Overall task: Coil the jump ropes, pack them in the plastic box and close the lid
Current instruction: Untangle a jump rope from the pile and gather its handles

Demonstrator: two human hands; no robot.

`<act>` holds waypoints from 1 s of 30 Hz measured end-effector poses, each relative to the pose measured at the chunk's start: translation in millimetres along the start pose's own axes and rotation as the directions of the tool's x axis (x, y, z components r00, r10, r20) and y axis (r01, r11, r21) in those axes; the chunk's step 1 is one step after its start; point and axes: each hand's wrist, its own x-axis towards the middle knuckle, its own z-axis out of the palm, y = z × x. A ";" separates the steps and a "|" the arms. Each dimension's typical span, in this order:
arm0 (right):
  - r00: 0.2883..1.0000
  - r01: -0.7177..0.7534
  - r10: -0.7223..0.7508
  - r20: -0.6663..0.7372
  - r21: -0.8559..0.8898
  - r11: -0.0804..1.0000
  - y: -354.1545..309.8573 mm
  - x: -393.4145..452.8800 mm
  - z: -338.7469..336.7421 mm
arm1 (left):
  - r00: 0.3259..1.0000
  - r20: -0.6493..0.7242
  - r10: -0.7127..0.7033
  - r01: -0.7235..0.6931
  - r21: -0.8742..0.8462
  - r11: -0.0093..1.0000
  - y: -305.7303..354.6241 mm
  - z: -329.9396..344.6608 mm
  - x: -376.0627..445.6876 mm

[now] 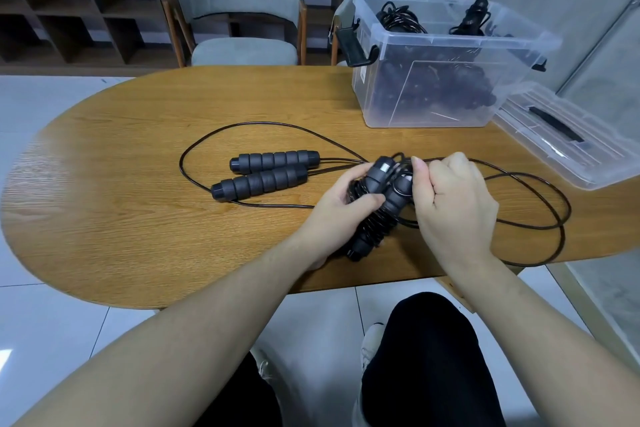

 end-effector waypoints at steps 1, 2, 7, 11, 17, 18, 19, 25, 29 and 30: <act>1.000 0.008 -0.008 -0.011 -0.003 1.000 0.3 0.8 1.0 | 1.000 0.012 0.014 -0.014 0.019 1.000 -0.8 1.0 -0.6; 1.000 0.015 -0.015 -0.024 0.003 1.000 -0.3 1.8 2.2 | 1.000 0.020 0.021 -0.022 0.030 0.999 -1.7 1.4 -0.4; 0.989 0.113 -0.117 -0.093 -0.047 0.993 -4.1 6.1 8.6 | 0.999 0.045 0.026 -0.028 0.059 0.998 -1.9 -1.1 -1.5; 0.969 0.202 -0.218 -0.117 -0.130 0.971 0.7 13.8 11.7 | 0.999 0.047 0.009 -0.010 0.040 0.999 -1.4 -3.0 -1.2; 0.929 0.316 -0.340 -0.144 -0.168 0.934 3.2 24.2 12.0 | 0.999 -0.028 -0.034 0.035 0.017 0.999 5.6 1.6 -0.5; 0.921 0.338 -0.363 -0.141 -0.173 0.925 3.7 25.1 11.9 | 0.999 -0.022 -0.046 0.046 0.008 0.999 5.5 1.5 0.2; 0.912 0.366 -0.390 -0.129 -0.176 0.914 5.0 26.0 11.5 | 0.998 -0.016 -0.054 0.054 -0.007 0.999 5.8 1.1 0.7; 0.787 0.613 -0.611 0.079 -0.203 0.763 27.7 30.2 2.3 | 0.993 -0.027 -0.117 0.116 -0.035 0.993 9.5 1.7 5.4; 0.644 0.765 -0.725 0.243 -0.219 0.606 42.4 36.9 -5.2 | 0.989 -0.039 -0.140 0.140 -0.011 0.990 8.9 6.5 8.2; 0.614 0.789 -0.740 0.274 -0.221 0.573 45.4 36.8 -7.0 | 0.989 -0.050 -0.142 0.142 -0.001 0.990 6.6 6.9 9.4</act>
